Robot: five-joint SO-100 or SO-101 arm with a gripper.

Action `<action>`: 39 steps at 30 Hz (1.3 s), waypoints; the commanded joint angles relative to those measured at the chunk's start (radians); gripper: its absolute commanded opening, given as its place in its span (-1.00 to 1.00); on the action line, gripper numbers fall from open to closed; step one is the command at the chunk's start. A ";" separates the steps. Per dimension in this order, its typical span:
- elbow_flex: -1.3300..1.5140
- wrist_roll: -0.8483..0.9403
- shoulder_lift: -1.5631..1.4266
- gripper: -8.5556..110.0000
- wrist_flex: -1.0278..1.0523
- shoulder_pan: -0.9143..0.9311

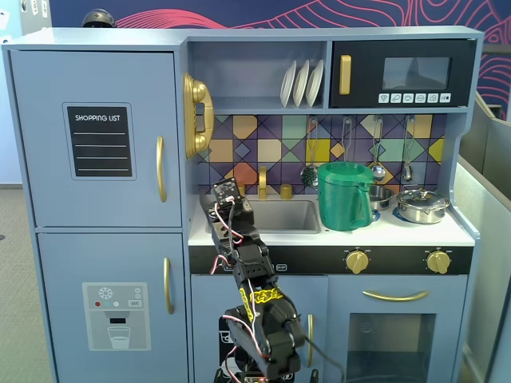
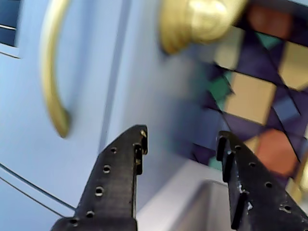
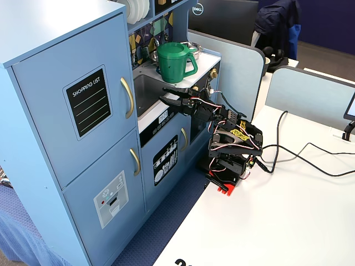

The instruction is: Open the left cabinet door

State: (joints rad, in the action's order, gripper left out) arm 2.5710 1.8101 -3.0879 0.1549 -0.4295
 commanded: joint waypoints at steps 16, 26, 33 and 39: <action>-0.204 0.189 0.348 -0.65 -0.272 -0.319; -0.324 -0.006 0.430 -0.66 -0.089 -0.281; -0.359 -0.117 0.469 -0.66 0.005 -0.250; -0.377 -0.098 0.532 -0.60 -0.046 -0.272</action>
State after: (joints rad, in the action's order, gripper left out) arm 2.2826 1.7119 -2.5786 0.1442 -0.6918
